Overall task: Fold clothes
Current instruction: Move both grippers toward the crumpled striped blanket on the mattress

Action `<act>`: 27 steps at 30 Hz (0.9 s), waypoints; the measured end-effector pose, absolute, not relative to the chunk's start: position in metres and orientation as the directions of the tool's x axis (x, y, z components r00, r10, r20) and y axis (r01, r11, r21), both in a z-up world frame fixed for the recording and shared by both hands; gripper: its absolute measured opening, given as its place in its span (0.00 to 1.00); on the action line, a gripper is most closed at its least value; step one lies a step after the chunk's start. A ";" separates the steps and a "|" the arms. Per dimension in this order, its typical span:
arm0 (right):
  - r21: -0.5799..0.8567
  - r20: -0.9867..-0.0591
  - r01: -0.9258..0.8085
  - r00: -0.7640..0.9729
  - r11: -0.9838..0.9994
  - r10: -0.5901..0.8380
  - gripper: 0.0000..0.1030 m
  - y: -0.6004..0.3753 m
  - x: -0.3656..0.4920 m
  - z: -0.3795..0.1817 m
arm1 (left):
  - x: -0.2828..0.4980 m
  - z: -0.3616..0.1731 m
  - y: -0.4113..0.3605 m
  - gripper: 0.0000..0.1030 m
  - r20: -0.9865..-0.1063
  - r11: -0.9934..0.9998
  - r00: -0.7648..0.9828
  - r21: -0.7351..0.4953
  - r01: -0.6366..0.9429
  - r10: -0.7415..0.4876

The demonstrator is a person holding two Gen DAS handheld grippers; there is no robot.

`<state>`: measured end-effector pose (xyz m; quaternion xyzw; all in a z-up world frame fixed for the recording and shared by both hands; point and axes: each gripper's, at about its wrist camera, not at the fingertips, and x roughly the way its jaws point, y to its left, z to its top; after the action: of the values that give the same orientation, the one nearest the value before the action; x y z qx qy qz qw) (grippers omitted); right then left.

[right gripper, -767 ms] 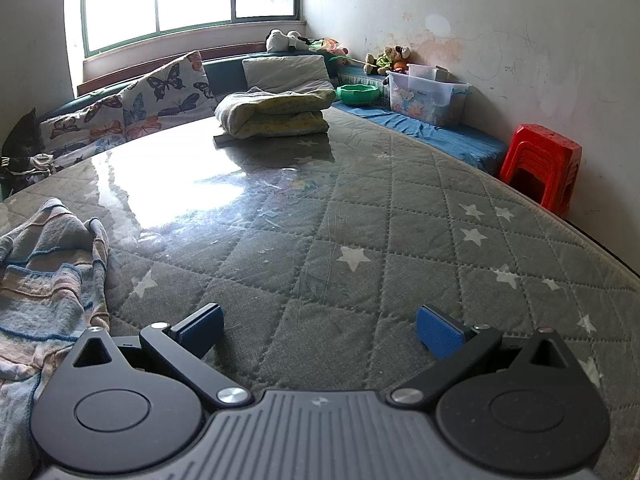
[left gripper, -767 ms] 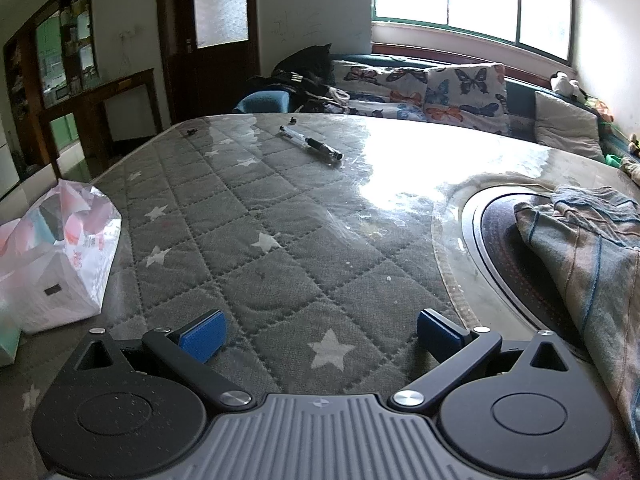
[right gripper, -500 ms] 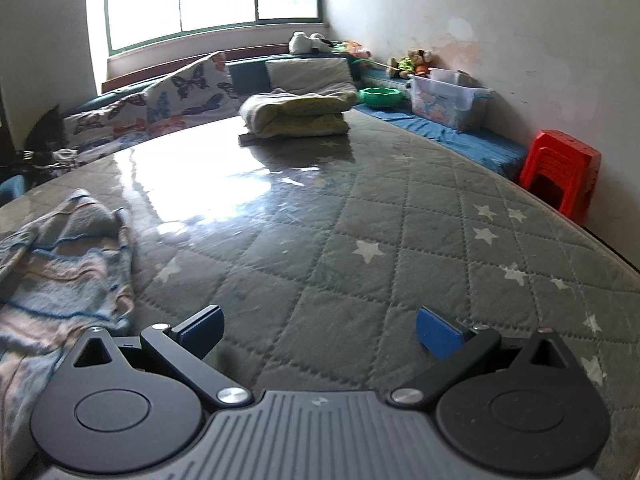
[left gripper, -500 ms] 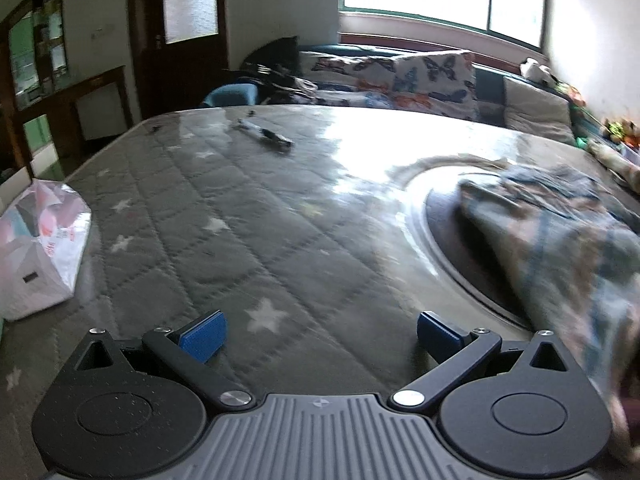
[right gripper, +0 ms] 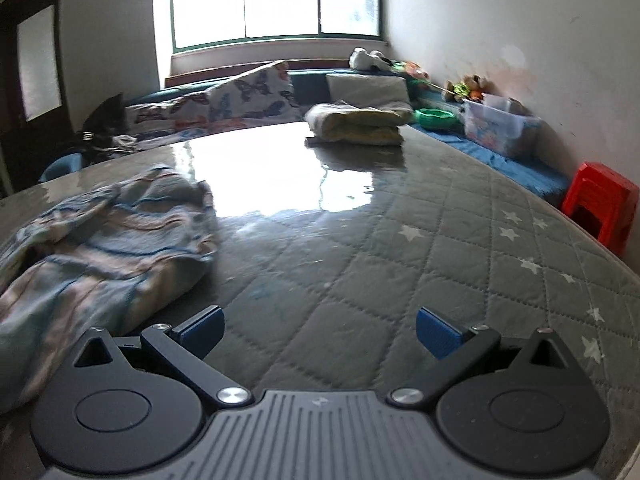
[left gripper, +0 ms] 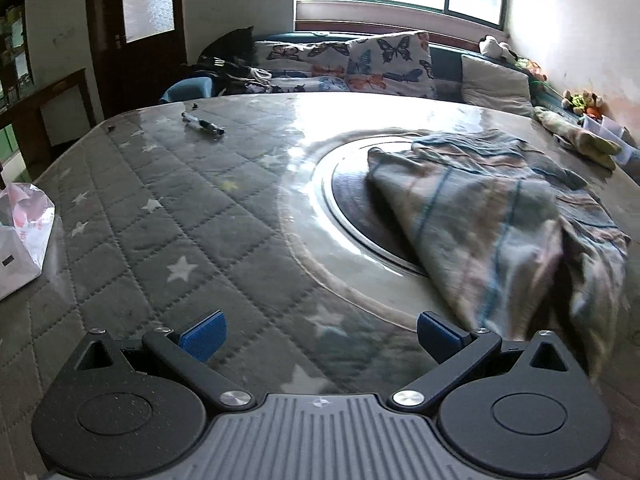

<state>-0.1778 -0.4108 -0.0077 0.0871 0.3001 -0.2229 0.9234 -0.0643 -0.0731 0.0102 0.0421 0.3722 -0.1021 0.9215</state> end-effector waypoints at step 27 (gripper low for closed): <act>0.037 -0.579 0.168 0.807 0.985 -0.116 1.00 -0.334 -0.193 0.002 | -0.122 0.023 -0.110 1.00 -0.705 0.939 0.676 0.041 0.341 -0.215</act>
<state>-0.1929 -0.3340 0.0017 0.0431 0.3015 -0.0749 0.9495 -0.1219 -0.1096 0.0234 0.0847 0.3727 -0.1525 0.9114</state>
